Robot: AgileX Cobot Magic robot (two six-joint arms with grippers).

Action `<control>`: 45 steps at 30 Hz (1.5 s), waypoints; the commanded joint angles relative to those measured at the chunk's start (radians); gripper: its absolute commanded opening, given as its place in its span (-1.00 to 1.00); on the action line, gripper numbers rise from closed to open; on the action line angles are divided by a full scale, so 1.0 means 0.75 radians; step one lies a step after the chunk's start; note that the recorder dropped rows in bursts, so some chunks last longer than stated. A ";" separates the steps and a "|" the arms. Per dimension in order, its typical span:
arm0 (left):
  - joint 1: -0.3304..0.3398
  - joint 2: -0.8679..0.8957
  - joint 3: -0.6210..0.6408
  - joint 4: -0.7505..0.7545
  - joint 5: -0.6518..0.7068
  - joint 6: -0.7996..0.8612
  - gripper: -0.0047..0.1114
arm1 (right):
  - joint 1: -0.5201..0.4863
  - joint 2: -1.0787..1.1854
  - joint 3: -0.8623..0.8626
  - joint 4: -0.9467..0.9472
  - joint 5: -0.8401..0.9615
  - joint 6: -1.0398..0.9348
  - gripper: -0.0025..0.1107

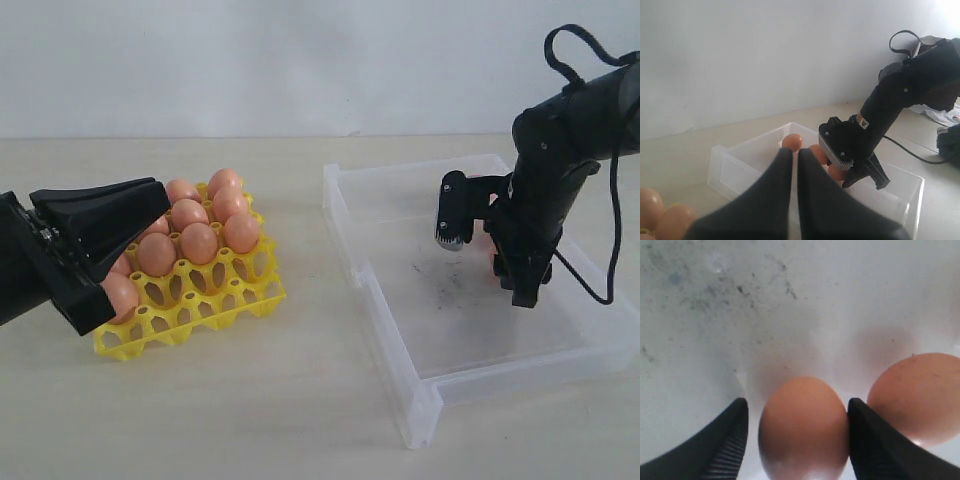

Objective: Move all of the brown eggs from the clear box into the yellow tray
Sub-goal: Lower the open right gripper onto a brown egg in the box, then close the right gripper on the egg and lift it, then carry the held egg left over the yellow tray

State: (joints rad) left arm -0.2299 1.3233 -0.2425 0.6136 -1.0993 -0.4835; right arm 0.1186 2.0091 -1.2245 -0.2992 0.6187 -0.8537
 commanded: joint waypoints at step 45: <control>-0.001 -0.007 0.004 -0.114 0.063 0.109 -0.85 | 0.209 -0.244 0.193 2.725 0.106 -1.554 -0.96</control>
State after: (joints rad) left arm -0.2299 1.3233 -0.2425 0.5392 -1.0530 -0.4154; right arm 0.2564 1.8349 -1.1014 1.7351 0.7452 -2.0320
